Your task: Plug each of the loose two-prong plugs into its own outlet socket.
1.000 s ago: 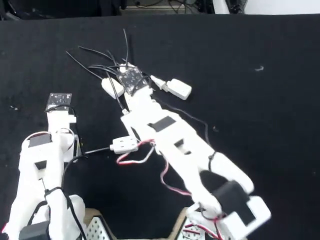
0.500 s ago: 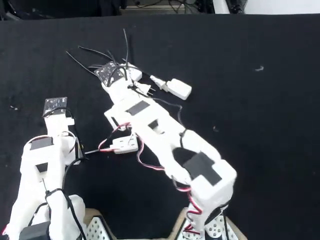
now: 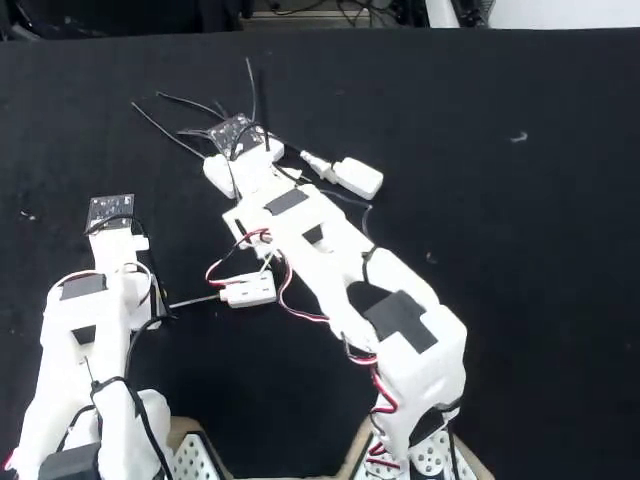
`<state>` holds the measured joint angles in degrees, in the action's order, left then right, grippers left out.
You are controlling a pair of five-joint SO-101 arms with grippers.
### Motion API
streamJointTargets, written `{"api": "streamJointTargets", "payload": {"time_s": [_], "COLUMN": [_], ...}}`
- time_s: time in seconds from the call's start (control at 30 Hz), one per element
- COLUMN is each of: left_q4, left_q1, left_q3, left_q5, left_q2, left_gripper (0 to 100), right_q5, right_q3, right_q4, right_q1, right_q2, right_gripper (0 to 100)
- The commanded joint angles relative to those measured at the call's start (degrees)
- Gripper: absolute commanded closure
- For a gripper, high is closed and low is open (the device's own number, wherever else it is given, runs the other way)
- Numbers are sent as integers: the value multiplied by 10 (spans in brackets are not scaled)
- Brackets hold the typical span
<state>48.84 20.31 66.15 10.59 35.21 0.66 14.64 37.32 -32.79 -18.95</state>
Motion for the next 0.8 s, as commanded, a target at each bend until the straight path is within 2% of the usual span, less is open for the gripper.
{"api": "streamJointTargets", "payload": {"time_s": [0.0, 0.2, 0.4, 0.67, 0.77], "left_q4": [-6, -6, -6, -6, -7], "left_q1": [5, 5, 5, 5, 5], "left_q3": [-4, -4, -4, -4, -4], "left_q5": [-1, -1, -1, -1, -1], "left_q2": [14, 12, 12, 11, 11], "left_gripper": [845, 845, 845, 845, 845], "right_q5": [1, 1, 3, 178, 243], "right_q3": [2, 153, 351, 521, 550], "right_q4": [43, 47, 47, 52, 95], "right_q1": [6, 24, 102, 262, 275], "right_q2": [116, 358, 526, 639, 660], "right_gripper": [988, 987, 987, 986, 926]}}
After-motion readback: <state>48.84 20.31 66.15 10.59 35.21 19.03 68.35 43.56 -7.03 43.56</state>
